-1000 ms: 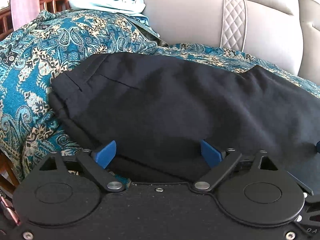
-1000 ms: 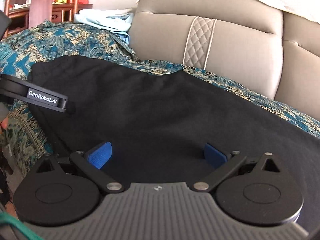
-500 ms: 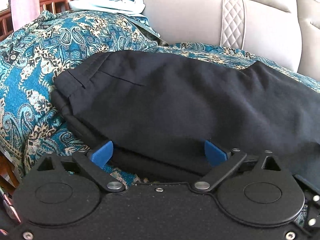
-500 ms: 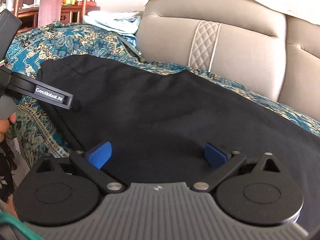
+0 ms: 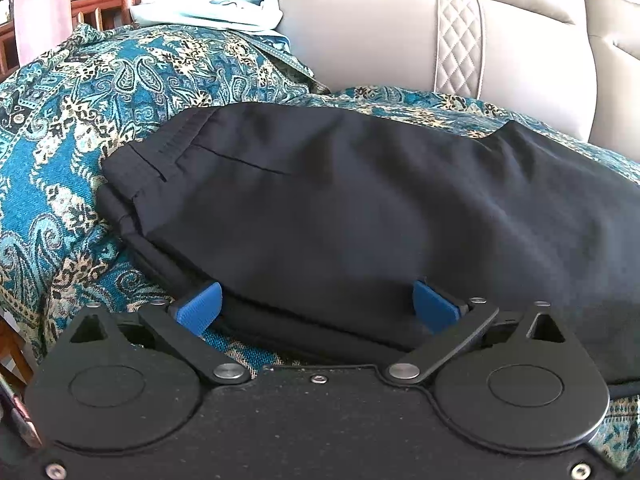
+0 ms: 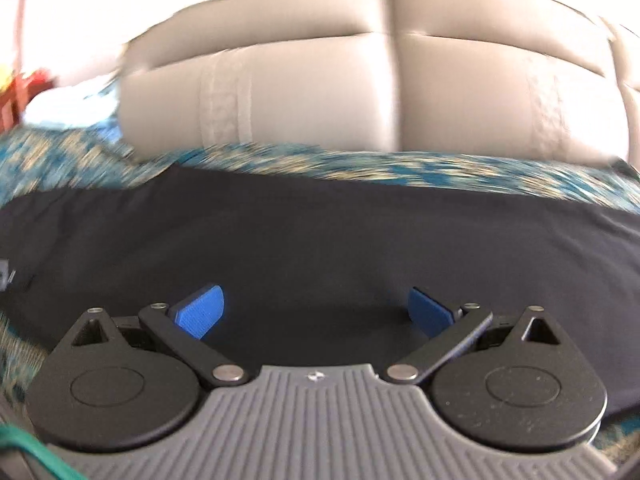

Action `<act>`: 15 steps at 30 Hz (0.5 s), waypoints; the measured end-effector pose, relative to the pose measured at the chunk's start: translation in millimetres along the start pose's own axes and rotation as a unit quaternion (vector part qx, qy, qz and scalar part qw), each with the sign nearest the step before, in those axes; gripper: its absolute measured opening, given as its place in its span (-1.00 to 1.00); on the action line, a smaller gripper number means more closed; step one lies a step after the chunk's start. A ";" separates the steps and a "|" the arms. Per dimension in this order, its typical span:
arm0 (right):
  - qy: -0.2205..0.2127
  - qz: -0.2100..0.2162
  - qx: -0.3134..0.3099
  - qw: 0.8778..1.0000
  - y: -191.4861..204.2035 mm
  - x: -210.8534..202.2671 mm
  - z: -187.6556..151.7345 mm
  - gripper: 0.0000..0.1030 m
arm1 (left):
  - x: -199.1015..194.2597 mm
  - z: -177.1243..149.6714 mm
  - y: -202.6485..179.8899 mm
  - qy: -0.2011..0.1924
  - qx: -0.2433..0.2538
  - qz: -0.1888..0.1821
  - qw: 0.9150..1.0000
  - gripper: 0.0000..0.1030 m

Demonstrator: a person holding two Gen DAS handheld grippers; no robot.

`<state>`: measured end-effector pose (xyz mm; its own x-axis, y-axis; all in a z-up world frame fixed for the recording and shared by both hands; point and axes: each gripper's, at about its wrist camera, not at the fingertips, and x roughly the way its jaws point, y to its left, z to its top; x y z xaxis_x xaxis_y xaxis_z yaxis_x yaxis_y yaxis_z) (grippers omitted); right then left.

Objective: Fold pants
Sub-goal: 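Move the open right gripper to the folded trousers' edge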

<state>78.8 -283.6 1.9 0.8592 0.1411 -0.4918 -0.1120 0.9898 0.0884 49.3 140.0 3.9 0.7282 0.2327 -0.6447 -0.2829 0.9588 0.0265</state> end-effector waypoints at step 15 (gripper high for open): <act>-0.012 -0.181 0.251 0.951 -213.7 -66.5 45.9 1.00 | 5.7 6.6 2.3 0.023 0.005 -0.003 1.000 1.00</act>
<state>68.5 -505.5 55.5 0.8078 -0.2138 -0.5493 0.4406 0.8380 0.3219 56.9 144.6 5.4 0.7000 0.2200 -0.6794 -0.2730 0.9616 0.0301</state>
